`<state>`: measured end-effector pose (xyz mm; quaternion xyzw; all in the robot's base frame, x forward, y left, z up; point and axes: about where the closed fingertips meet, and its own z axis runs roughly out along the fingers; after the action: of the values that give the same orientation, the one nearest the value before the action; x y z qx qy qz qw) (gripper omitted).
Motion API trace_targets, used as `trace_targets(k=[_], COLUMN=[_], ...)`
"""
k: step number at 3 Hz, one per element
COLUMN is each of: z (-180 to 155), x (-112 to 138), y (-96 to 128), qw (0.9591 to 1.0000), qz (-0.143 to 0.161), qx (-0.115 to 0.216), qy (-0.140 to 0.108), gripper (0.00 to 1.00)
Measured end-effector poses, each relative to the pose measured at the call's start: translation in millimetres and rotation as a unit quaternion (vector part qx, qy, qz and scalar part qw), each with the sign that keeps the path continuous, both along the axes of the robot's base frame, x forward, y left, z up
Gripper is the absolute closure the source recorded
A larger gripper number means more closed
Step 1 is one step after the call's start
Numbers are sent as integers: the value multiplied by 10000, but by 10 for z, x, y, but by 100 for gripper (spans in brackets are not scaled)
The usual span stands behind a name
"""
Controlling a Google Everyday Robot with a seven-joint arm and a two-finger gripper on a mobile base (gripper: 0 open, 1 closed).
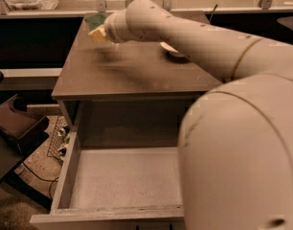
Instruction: Place sponge into top drawer
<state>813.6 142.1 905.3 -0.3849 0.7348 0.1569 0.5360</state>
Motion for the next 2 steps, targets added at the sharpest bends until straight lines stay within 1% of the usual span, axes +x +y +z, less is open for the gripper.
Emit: trace_targets(k=[1, 2], z=[-31, -221], x=[-299, -787], y=[-369, -622], qw=[9997, 9980], qz=[132, 484], qx=[183, 386], qy=[33, 150], gripper=[100, 100])
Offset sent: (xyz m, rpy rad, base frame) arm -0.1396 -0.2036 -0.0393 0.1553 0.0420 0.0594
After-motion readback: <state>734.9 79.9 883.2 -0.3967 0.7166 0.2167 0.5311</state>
